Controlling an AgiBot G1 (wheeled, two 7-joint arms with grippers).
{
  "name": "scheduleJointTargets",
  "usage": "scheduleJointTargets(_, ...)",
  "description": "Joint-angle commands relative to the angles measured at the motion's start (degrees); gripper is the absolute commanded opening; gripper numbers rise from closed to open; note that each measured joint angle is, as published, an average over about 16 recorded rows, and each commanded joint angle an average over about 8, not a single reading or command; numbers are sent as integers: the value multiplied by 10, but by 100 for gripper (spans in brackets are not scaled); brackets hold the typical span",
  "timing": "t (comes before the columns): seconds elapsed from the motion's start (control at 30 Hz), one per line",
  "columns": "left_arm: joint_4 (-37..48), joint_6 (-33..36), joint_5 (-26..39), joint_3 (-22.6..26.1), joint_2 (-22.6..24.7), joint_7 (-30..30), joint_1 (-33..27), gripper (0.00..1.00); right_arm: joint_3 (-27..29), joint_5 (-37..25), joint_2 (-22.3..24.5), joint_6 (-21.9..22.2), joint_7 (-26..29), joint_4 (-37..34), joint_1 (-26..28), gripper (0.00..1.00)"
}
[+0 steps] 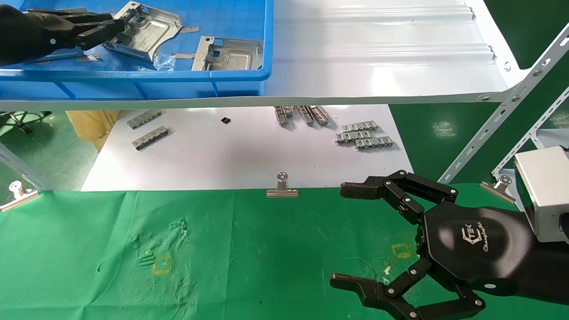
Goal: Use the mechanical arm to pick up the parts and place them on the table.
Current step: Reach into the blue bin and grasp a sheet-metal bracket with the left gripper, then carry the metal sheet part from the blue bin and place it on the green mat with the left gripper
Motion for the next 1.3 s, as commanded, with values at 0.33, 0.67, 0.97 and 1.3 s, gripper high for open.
scheduleJointTargets(0.33, -5, 17, -19, -13, -4, 17, 5, 0, 0, 0, 0, 0, 0, 0, 0, 100)
scheduleJointTargets(0.67, -17, 53, -62, -43, -2, 50, 7, 0, 0, 0, 0, 0, 0, 0, 0, 100)
scheduleJointTargets(0.97, -43, 182, -89, -59, -16, 68, -8, 0, 0, 0, 0, 0, 0, 0, 0, 100)
scheduleJointTargets(1.3, -108, 328, -102, -43, -25, 64, 8, 0, 0, 0, 0, 0, 0, 0, 0, 100)
